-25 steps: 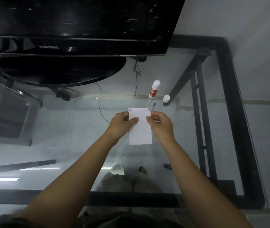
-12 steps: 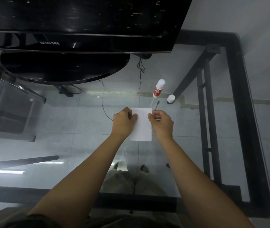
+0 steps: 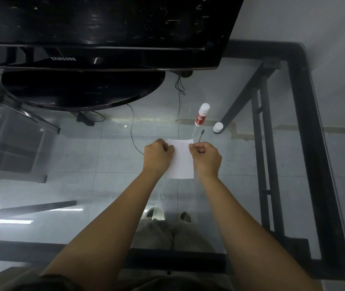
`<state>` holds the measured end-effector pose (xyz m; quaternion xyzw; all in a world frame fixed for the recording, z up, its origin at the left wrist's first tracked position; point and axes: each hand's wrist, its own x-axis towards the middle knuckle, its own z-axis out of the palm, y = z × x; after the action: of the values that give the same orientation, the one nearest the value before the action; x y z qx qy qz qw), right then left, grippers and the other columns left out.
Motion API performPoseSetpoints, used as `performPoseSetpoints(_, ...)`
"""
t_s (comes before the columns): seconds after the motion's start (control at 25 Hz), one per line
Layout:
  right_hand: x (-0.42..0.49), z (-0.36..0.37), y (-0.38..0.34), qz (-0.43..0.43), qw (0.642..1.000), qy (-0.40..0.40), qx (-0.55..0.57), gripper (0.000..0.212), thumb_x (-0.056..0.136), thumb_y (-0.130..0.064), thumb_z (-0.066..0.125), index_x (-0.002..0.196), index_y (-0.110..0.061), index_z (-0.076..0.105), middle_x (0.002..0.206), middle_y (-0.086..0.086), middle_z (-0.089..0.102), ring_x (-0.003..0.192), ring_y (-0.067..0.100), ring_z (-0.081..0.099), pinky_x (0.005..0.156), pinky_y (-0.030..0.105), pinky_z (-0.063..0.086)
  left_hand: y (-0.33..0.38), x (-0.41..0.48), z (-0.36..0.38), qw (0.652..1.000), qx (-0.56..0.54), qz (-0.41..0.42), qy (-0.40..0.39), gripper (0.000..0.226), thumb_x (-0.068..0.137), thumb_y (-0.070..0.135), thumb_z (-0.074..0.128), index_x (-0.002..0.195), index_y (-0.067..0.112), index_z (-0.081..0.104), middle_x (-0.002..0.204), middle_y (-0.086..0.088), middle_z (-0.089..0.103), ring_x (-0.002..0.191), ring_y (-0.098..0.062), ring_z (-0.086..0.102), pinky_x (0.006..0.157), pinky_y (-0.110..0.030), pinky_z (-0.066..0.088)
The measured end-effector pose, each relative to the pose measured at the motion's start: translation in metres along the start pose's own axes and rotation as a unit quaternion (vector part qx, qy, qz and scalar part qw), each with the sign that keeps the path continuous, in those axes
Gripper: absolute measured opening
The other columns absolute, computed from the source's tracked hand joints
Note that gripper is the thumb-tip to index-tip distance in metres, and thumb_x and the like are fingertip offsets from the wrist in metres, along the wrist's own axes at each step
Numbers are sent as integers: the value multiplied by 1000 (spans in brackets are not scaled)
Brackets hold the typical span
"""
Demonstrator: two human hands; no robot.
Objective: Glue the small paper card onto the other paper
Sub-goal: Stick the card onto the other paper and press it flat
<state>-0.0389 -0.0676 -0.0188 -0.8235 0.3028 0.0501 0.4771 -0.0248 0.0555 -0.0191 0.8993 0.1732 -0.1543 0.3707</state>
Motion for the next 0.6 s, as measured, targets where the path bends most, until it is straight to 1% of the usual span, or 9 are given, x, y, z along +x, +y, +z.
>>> performPoseSetpoints(0.16,1,2,0,5,1000,8,6,16,85,-23,64,90,-8,67,88,6,71,74,15,60,69,24,45,1,1,1,1000,-1,-3,4,17,89,20,52,77,8,53,71,-3,54,65,-17,48,50,-14,33)
performPoseSetpoints(0.28,2,4,0,8,1000,11,2,16,85,-23,64,90,-8,67,88,6,71,72,13,58,68,24,44,2,1,2,1000,1,-5,6,18,89,20,52,77,7,54,69,-3,54,65,-18,49,52,-21,35)
performPoseSetpoints(0.4,2,5,0,10,1000,17,-6,17,85,-24,64,90,-8,68,88,6,72,69,11,56,61,18,40,2,2,2,1000,0,-6,8,19,89,19,52,75,7,53,66,-1,52,65,-18,48,51,-20,34)
performPoseSetpoints(0.52,3,7,-1,8,999,25,-18,16,85,-22,63,90,-7,68,89,6,72,68,10,54,53,10,32,3,1,3,1000,1,-9,10,18,89,19,52,75,7,53,69,-4,54,65,-19,49,59,-24,38)
performPoseSetpoints(0.6,3,7,-2,7,999,32,-25,16,85,-22,63,90,-7,68,89,6,72,67,9,53,52,8,29,3,1,3,1000,1,-10,12,19,89,18,53,74,7,53,69,-4,54,64,-18,48,59,-24,37)
